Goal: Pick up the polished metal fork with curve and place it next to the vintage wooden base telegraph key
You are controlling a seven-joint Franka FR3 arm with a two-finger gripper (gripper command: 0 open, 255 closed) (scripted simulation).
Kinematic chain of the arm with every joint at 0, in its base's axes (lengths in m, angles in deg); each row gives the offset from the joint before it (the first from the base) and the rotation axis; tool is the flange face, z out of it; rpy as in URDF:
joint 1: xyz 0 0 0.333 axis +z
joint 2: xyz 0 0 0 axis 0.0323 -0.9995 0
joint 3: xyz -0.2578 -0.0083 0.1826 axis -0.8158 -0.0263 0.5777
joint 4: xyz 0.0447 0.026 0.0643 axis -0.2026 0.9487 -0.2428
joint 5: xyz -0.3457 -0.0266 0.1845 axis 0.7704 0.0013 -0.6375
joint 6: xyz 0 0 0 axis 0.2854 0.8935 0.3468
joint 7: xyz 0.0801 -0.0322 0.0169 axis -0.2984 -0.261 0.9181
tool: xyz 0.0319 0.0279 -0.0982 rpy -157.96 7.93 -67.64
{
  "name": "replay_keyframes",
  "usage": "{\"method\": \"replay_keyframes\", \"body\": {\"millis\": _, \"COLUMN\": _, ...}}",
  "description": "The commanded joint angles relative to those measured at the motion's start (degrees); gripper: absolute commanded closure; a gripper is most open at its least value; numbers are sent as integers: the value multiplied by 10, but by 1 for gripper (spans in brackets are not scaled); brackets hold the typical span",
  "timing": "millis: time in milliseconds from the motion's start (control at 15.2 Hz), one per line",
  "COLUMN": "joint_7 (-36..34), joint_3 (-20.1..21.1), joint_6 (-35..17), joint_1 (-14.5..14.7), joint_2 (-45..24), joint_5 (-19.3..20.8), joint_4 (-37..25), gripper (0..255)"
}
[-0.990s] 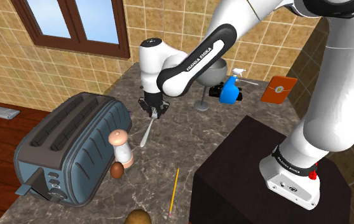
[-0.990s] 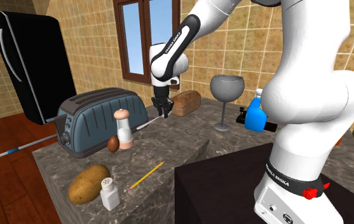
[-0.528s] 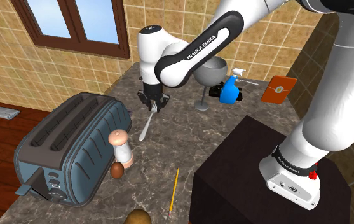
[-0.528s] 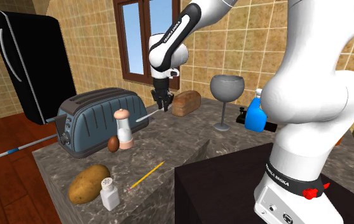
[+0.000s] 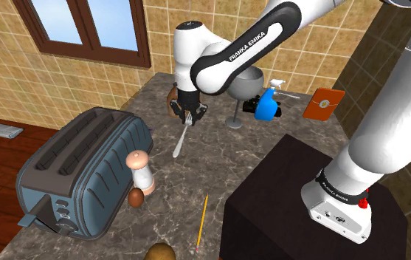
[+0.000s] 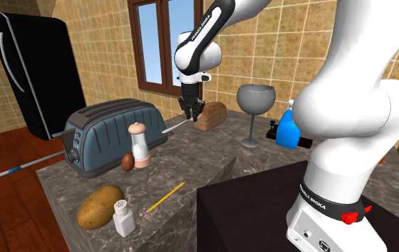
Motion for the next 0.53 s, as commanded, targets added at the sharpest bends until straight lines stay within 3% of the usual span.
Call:
{"method": "replay_keyframes", "body": {"millis": 0, "joint_7": 37, "joint_3": -3, "joint_6": -13, "joint_1": -21, "joint_2": 34, "joint_5": -23, "joint_4": 38, "gripper": 255}}
{"method": "replay_keyframes", "body": {"millis": 462, "joint_7": 171, "joint_3": -37, "joint_6": -48, "joint_1": -67, "joint_2": 139, "joint_5": -99, "joint_4": 159, "gripper": 255}}
